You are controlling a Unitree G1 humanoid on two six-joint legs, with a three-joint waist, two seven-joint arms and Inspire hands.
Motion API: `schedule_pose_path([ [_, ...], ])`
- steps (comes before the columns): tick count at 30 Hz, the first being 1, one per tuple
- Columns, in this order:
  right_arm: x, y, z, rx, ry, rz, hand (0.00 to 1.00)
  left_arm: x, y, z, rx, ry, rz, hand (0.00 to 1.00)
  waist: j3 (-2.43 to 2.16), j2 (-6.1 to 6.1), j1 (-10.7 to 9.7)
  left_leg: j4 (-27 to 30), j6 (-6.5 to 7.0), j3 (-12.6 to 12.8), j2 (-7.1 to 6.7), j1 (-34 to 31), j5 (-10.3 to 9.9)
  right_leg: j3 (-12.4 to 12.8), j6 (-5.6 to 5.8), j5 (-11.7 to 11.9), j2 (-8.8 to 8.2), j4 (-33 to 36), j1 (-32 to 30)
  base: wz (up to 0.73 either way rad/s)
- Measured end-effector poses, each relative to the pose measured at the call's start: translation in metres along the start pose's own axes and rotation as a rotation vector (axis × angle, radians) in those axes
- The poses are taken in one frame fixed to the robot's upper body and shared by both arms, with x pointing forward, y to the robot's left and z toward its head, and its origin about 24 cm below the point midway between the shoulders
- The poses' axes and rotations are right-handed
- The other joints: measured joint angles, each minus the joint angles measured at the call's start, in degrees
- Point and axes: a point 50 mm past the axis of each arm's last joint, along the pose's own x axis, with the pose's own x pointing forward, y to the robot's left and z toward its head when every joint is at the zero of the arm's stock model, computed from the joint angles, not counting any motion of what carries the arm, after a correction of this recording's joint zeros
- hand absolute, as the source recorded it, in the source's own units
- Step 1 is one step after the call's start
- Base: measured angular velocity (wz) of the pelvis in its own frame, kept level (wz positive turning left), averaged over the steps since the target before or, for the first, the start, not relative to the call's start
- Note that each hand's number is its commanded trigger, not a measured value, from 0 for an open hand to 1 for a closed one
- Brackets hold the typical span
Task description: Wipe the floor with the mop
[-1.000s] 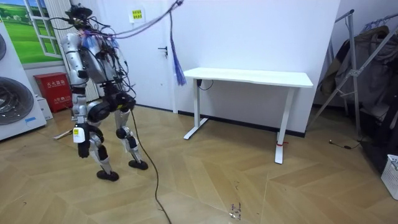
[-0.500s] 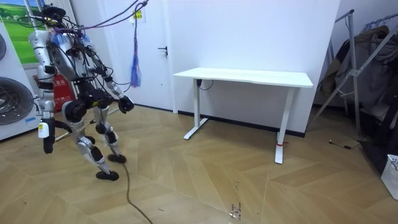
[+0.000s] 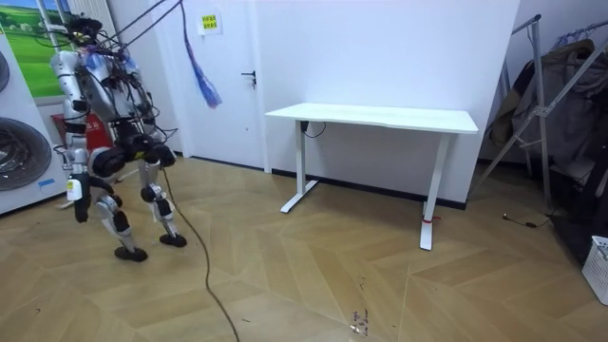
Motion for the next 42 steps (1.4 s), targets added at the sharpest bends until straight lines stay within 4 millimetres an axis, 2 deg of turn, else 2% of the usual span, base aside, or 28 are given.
schedule_pose_path([
  [1,-0.001,0.000,0.005,0.014,-0.012,0.019,1.00,0.000,0.000,-0.004,-0.002,0.006,-0.007,0.00,-0.26,-0.25,0.1,-1.0,1.27,0.4,-0.23,1.2,2.4,0.1,0.71,-1.1,-0.24,-0.5,1.9,0.07],
  [3,0.000,-0.003,0.004,0.028,-0.013,0.032,1.00,0.000,0.001,0.000,0.001,-0.003,-0.018,0.00,-0.61,-0.37,0.1,-0.5,2.89,2.0,-0.44,2.9,2.6,0.1,1.81,-2.7,-1.25,-0.5,3.9,0.21],
  [4,0.001,-0.005,-0.002,0.040,-0.001,0.039,1.00,0.001,0.002,0.002,0.002,-0.009,-0.022,0.00,-0.54,-0.83,0.1,0.5,4.19,2.7,-0.87,3.4,1.9,0.4,2.20,-2.8,-2.13,1.5,3.8,0.22],
  [5,0.001,-0.007,-0.007,0.039,0.010,0.041,1.00,0.001,0.002,0.005,0.004,-0.014,-0.024,0.00,-0.52,-1.05,0.1,1.0,4.56,2.8,-1.25,3.8,0.9,0.7,2.70,-2.5,-2.46,3.5,3.5,0.14],
  [6,0.003,-0.010,-0.020,0.033,0.041,0.040,1.00,0.001,0.002,0.010,0.007,-0.029,-0.034,0.00,-0.53,-1.06,0.1,2.2,5.00,2.9,-1.68,4.7,-1.1,1.0,4.47,-1.2,-2.91,7.4,2.6,0.10],
  [7,0.004,-0.013,-0.038,0.028,0.085,0.034,1.00,0.001,0.002,0.013,0.007,-0.038,-0.037,0.00,-0.65,-0.74,-0.2,2.8,5.39,2.6,-2.17,6.4,-2.8,1.8,5.18,1.3,-2.58,11.2,2.3,0.08],
  [8,0.005,-0.015,-0.047,0.023,0.108,0.028,1.00,0.001,0.002,0.014,0.008,-0.043,-0.036,0.00,-0.74,-0.36,-0.3,2.8,5.47,2.3,-2.19,7.3,-3.7,2.3,5.27,2.4,-2.28,12.8,2.0,0.00],
  [9,0.005,-0.018,-0.060,0.013,0.148,0.010,1.00,0.001,0.003,0.016,0.009,-0.053,-0.032,0.00,-0.88,0.77,-0.4,2.8,5.42,1.3,-2.11,8.4,-5.1,3.3,5.59,3.3,-1.53,14.7,0.8,0.00],
  [10,0.004,-0.021,-0.071,0.004,0.178,-0.011,1.00,0.001,0.002,0.019,0.009,-0.063,-0.030,0.00,-0.69,1.91,-0.8,2.3,5.50,0.8,-1.99,9.4,-5.6,3.6,5.53,2.8,-1.12,14.4,-1.6,0.00],
  [11,0.004,-0.021,-0.077,-0.002,0.192,-0.021,1.00,0.001,0.002,0.019,0.010,-0.065,-0.028,0.00,-0.68,2.31,-1.0,1.7,5.52,0.7,-2.01,9.8,-5.7,3.8,5.45,2.7,-1.08,13.6,-3.2,0.05],
  [13,0.002,-0.020,-0.110,-0.022,0.260,-0.044,1.00,0.001,0.000,0.016,0.014,-0.054,-0.030,0.00,-1.10,3.43,-1.3,-1.4,5.21,0.6,-2.00,12.0,-5.9,4.1,4.70,3.9,-1.47,3.7,-8.7,0.02],
  [14,0.001,-0.018,-0.117,-0.023,0.276,-0.041,1.00,0.001,0.001,0.014,0.016,-0.046,-0.028,0.00,-1.12,3.46,-1.4,-2.2,4.90,0.6,-2.00,12.7,-6.1,4.0,4.50,5.0,-1.85,0.0,-9.5,0.00],
  [15,-0.001,-0.012,-0.128,-0.027,0.302,-0.028,1.00,0.001,0.001,0.007,0.018,-0.019,-0.026,0.00,-1.15,3.45,-2.0,-3.0,4.21,0.5,-1.98,14.3,-6.6,4.0,4.47,9.4,-2.47,-6.9,-10.4,0.03],
  [16,-0.002,-0.007,-0.139,-0.033,0.324,-0.015,1.00,0.000,-0.001,-0.001,0.015,0.012,-0.033,0.00,-1.22,3.56,-2.5,-2.9,3.14,-0.3,-1.40,15.8,-7.9,3.4,4.56,13.8,-2.45,-9.9,-9.9,0.00],
  [17,-0.004,-0.004,-0.145,-0.039,0.336,-0.009,1.00,0.000,-0.003,-0.004,0.015,0.024,-0.038,0.00,-1.61,3.92,-2.6,-2.9,2.58,-0.4,-0.84,16.6,-8.4,2.6,4.16,14.8,-2.10,-10.4,-9.0,-0.13],
  [18,-0.005,0.000,-0.152,-0.053,0.350,0.002,1.00,0.000,-0.006,-0.009,0.012,0.043,-0.046,0.00,-1.87,4.41,-2.5,-2.8,1.37,-0.5,0.08,18.0,-9.2,1.2,3.13,16.2,-1.16,-11.0,-7.1,-0.19],
  [19,-0.006,0.004,-0.154,-0.061,0.354,0.013,1.00,0.000,-0.007,-0.010,0.004,0.050,-0.049,0.00,-1.89,4.48,-2.8,-2.9,0.88,-0.8,0.78,19.3,-9.5,0.6,2.34,15.5,-0.48,-10.7,-5.9,-0.17],
  [23,-0.004,0.010,-0.145,-0.079,0.332,0.030,1.00,0.000,-0.009,-0.004,-0.029,0.034,-0.057,0.00,-1.48,3.65,-4.1,-0.2,-0.17,-1.8,1.91,21.1,-9.7,-0.3,0.02,11.3,0.23,-7.7,-3.8,0.13],
  [25,-0.001,0.007,-0.127,-0.084,0.297,0.011,1.00,0.000,-0.012,-0.003,-0.027,0.032,-0.064,0.00,-1.06,3.22,-4.0,7.5,-2.92,-2.3,2.76,19.3,-8.0,-0.7,-0.87,8.8,0.42,-5.6,-2.2,0.11],
  [26,0.000,0.005,-0.121,-0.085,0.289,0.003,1.00,0.000,-0.012,-0.004,-0.020,0.035,-0.064,0.00,-1.02,3.14,-3.9,9.3,-3.35,-2.3,3.01,18.7,-7.3,-0.7,-1.14,8.4,0.49,-5.3,-1.8,0.07],
  [29,0.004,-0.001,-0.074,-0.077,0.194,-0.029,1.00,0.000,-0.011,0.001,-0.007,0.023,-0.047,0.00,-0.37,2.08,-3.4,6.3,-3.33,-2.1,2.40,15.2,-7.2,-0.2,-1.38,7.6,0.62,-4.7,-1.5,0.03],
  [30,0.004,-0.003,-0.047,-0.067,0.134,-0.035,1.00,0.000,-0.010,0.004,-0.011,0.012,-0.043,0.00,0.10,1.38,-2.4,2.2,-3.52,-2.0,1.81,13.4,-6.9,0.1,-1.11,8.1,0.67,-4.9,-1.6,-0.38],
  [31,0.002,-0.005,-0.024,-0.060,0.081,-0.038,1.00,0.000,-0.009,0.005,-0.019,0.009,-0.037,0.00,0.33,1.00,-1.3,-0.7,-2.41,-1.8,1.80,12.3,-3.4,0.2,-1.24,8.3,1.03,-5.1,-1.6,-0.44],
  [33,0.002,-0.004,-0.024,-0.058,0.119,-0.020,1.00,0.001,-0.004,0.006,-0.021,0.006,-0.015,0.00,0.02,0.44,-0.4,-1.8,-1.27,-1.8,1.81,13.1,-2.5,0.1,-0.81,8.5,1.23,-6.2,-0.6,-0.10],
  [34,0.002,-0.003,-0.024,-0.043,0.121,0.000,1.00,0.001,-0.001,0.008,-0.040,0.000,-0.010,0.00,0.27,-0.25,0.0,-2.8,-1.11,-1.6,1.79,13.6,-2.3,0.1,-0.68,8.9,1.32,-7.2,-0.2,0.04],
  [36,0.002,-0.006,-0.023,-0.038,0.117,0.014,1.00,0.001,-0.001,0.010,-0.054,-0.001,-0.012,0.00,0.26,-0.50,0.4,-3.6,-0.98,-1.7,1.75,14.1,-2.2,-0.1,-0.45,9.4,1.50,-8.6,0.6,-0.09],
  [41,0.002,-0.001,-0.038,-0.047,0.153,0.070,1.00,0.002,0.004,0.012,-0.053,-0.002,-0.013,0.00,0.20,-0.16,-0.3,-7.5,-0.62,-2.5,1.70,20.3,-1.9,-1.0,-0.03,10.0,1.50,-13.4,7.7,0.07],
  [42,0.003,0.000,-0.045,-0.046,0.159,0.085,1.00,0.002,0.005,0.010,-0.052,0.003,-0.011,0.00,0.04,-0.09,-0.5,-9.0,-0.67,-2.6,1.66,22.3,-1.7,-1.5,0.06,10.2,1.58,-15.3,10.0,0.11],
])
